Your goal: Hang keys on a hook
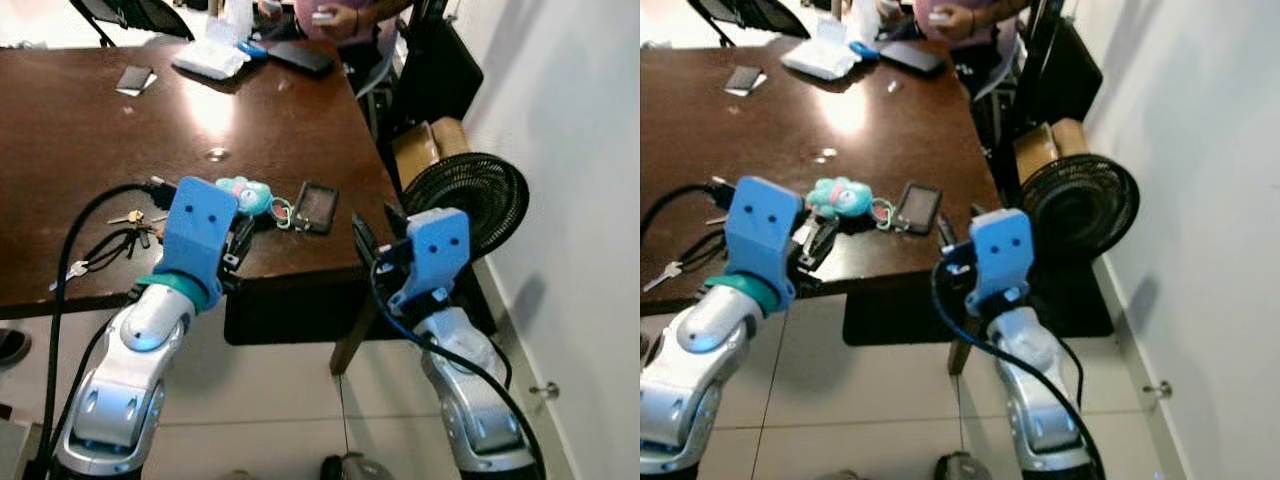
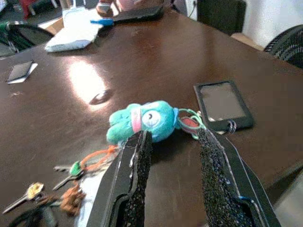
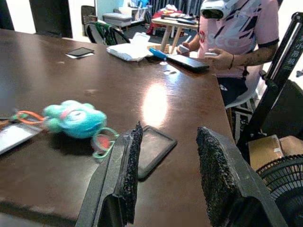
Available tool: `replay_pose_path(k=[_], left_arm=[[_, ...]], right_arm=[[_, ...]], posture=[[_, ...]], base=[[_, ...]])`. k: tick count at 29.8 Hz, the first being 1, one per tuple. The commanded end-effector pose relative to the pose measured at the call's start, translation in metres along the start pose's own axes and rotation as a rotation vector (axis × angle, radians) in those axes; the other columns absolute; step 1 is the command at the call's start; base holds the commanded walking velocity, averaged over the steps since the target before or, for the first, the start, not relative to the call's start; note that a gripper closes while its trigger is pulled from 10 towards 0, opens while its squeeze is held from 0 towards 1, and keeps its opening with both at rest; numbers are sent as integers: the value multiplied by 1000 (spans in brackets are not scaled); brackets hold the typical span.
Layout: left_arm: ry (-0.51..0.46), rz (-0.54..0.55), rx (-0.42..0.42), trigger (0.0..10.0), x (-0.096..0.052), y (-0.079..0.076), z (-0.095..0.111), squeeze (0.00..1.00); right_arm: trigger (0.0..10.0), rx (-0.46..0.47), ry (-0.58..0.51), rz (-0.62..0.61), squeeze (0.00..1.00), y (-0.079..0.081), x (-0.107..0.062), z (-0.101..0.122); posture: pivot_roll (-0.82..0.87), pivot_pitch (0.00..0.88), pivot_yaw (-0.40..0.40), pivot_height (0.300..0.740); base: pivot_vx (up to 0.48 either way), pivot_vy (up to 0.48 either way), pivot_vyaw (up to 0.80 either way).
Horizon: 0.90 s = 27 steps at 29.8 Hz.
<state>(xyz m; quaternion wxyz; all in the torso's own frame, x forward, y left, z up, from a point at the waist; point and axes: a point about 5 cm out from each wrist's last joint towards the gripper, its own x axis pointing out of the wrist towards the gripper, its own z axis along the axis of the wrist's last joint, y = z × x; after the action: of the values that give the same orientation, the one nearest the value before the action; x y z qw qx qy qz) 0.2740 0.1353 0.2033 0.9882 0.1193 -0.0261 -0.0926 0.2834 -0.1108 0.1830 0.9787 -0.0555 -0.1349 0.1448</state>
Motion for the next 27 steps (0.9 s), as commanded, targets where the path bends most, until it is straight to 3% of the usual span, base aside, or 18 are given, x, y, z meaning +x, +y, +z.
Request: replay_pose_path(k=[1, 8, 12, 14, 16, 21, 23, 24, 25, 26, 27], left_arm=[[12, 0, 12, 10000, 0, 0, -3, 0], [21, 8, 23, 10000, 0, 1, -4, 0], [36, 9, 43, 10000, 0, 2, -6, 0], [54, -20, 65, 10000, 0, 1, -9, 0], [104, -171, 160, 10000, -4, -7, -22, 0], [132, -293, 214, 10000, -8, -15, -35, 0], [113, -298, 8, 10000, -4, -13, -34, 0], [113, -298, 8, 10000, -4, -13, -34, 0], [116, -275, -95, 10000, -1, -10, -35, 0], [116, -275, -95, 10000, -1, -10, -35, 0], [127, -256, -174, 10000, 2, -8, -38, 0]], right_arm=[[10000, 3, 6, -8, 0, -1, -1, -2], [10000, 4, 4, -9, 0, -1, -1, -2], [10000, 4, 4, -9, 0, -1, -1, -2], [10000, 4, 3, -11, 0, -1, -1, -2], [10000, 2, 2, -11, 0, -1, -1, -2], [10000, -17, 29, 27, 0, 1, 1, -6], [10000, -29, 88, 143, 0, 8, 3, -15], [10000, -29, 88, 143, 0, 8, 3, -15], [10000, 5, 127, 192, 0, 13, 4, -22], [10000, 5, 127, 192, 0, 13, 4, -22], [10000, 51, 171, 228, 0, 18, 6, -29]], posture=[[130, 103, 67, 740], [130, 104, 69, 740], [129, 106, 70, 740], [129, 106, 70, 740], [129, 107, 71, 740], [122, 109, 70, 740], [119, 110, 68, 740], [119, 110, 68, 740], [119, 110, 62, 740], [119, 110, 62, 740], [129, 111, 59, 740]], base=[[461, 0, 0], [424, 0, 0], [0, 0, 0], [0, 0, 0], [0, 0, 0], [0, 0, 0], [0, 0, 0], [0, 0, 0], [0, 0, 0], [0, 0, 0], [0, 0, 0]])
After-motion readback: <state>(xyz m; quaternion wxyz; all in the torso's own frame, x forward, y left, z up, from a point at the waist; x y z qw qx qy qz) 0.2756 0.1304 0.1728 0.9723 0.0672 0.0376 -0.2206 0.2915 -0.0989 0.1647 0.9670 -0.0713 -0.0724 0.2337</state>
